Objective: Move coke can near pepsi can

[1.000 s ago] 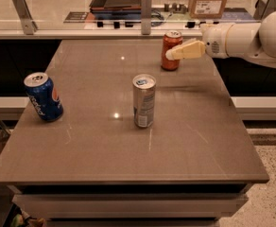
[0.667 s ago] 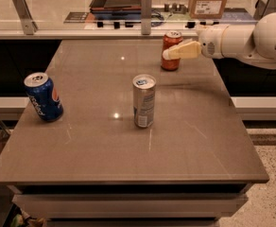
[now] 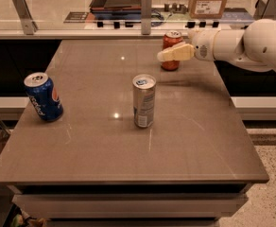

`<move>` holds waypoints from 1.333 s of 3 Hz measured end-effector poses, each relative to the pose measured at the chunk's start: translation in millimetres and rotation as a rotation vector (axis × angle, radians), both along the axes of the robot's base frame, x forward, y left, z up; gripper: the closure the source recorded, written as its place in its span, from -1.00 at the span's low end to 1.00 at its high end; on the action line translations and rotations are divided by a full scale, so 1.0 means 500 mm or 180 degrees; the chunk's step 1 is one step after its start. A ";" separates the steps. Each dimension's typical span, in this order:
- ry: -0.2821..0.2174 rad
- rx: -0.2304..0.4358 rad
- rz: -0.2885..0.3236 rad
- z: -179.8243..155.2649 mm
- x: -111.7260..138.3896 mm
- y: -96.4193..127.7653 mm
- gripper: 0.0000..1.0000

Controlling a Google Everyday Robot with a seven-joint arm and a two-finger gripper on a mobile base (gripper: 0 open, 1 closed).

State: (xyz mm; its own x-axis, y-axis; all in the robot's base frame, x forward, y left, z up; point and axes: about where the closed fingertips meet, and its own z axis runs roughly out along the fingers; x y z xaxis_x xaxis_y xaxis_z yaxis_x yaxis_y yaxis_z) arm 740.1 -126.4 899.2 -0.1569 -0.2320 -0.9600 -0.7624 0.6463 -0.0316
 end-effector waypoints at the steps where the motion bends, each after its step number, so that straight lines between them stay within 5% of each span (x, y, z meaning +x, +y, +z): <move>1: 0.0004 0.0001 0.0013 -0.002 0.000 0.006 -0.62; 4: 0.0017 0.0007 0.0056 -0.007 0.002 0.024 0.74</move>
Offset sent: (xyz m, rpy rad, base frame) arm 0.0002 0.0027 -0.0008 0.0002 0.0012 0.0038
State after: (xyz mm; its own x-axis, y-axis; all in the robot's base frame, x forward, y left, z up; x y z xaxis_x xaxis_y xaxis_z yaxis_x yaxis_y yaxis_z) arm 741.0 -114.4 895.9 -0.1579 -0.2326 -0.9597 -0.7737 0.6330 -0.0261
